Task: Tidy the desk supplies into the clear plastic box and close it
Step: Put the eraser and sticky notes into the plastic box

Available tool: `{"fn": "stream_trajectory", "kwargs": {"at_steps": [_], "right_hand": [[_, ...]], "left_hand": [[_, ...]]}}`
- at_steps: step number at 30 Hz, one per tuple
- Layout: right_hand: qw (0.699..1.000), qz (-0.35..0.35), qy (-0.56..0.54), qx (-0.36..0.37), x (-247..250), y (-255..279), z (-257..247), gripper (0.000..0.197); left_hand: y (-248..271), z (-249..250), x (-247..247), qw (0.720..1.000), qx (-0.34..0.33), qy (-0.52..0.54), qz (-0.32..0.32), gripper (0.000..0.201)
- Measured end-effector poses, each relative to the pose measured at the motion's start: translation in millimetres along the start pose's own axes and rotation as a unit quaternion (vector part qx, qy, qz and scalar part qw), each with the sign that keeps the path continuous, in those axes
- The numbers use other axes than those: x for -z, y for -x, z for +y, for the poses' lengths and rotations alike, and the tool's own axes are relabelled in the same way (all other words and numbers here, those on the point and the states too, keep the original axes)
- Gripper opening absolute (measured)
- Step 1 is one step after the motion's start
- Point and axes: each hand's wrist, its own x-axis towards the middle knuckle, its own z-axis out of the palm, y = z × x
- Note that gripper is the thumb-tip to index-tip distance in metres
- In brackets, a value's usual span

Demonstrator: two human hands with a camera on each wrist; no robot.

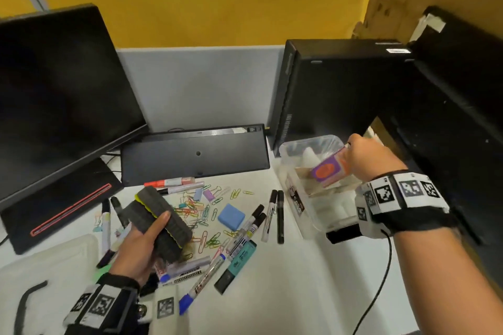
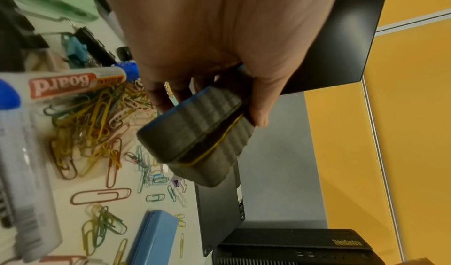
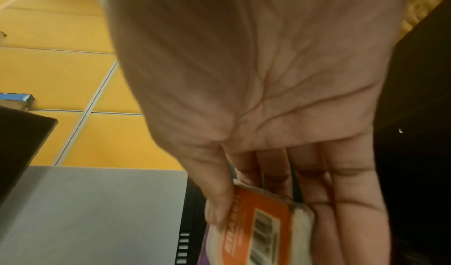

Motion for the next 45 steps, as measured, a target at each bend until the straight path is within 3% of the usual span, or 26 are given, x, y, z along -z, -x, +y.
{"fn": "stream_trajectory", "kwargs": {"at_steps": [5, 9, 11, 15, 19, 23, 26, 29, 31, 33, 37, 40, 43, 45], "right_hand": [[0.992, -0.117, 0.043, 0.010, -21, -24, -4, 0.033], [0.985, -0.166, 0.043, 0.020, -49, -45, 2, 0.022], [0.987, -0.157, 0.025, 0.009, -62, -55, 9, 0.016], [0.987, -0.160, 0.007, -0.017, -77, -73, 17, 0.034], [0.978, -0.197, 0.060, 0.014, -90, -83, 24, 0.027], [0.972, -0.227, 0.045, 0.047, -82, -66, 14, 0.017], [0.977, -0.208, 0.043, 0.037, -67, -53, 5, 0.020], [0.985, -0.146, -0.062, 0.074, -48, -27, -7, 0.022], [0.964, -0.109, -0.213, 0.119, -36, -1, -22, 0.018], [0.918, -0.136, -0.334, 0.167, -30, 22, -42, 0.014], [0.801, -0.343, -0.459, 0.175, -45, 41, -80, 0.041], [0.749, -0.415, -0.485, 0.175, -51, 47, -88, 0.042], [0.736, -0.439, -0.488, 0.167, -46, 41, -79, 0.036], [0.782, -0.391, -0.449, 0.184, -38, 35, -68, 0.031]], "left_hand": [[0, -4, -18, 1.000, 0.003, -0.004, 0.011, 0.026], [-2, -9, -27, 1.000, 0.012, -0.014, 0.016, 0.030], [-2, -12, -30, 1.000, 0.011, -0.020, 0.011, 0.027], [0, -15, -35, 0.999, 0.004, -0.043, -0.005, 0.037], [3, -15, -38, 0.997, 0.000, -0.075, -0.022, 0.046], [6, -13, -37, 0.996, 0.002, -0.079, -0.035, 0.050], [10, -10, -39, 0.991, -0.013, -0.124, -0.055, 0.050], [17, -2, -53, 0.971, -0.051, -0.218, -0.088, 0.062], [23, 4, -70, 0.958, -0.079, -0.259, -0.096, 0.053], [28, 9, -88, 0.942, -0.124, -0.290, -0.111, 0.047], [29, 11, -112, 0.906, -0.194, -0.345, -0.149, 0.061], [26, 10, -117, 0.895, -0.204, -0.361, -0.166, 0.064], [25, 10, -110, 0.894, -0.209, -0.363, -0.158, 0.062], [24, 11, -102, 0.902, -0.212, -0.353, -0.134, 0.062]]}}
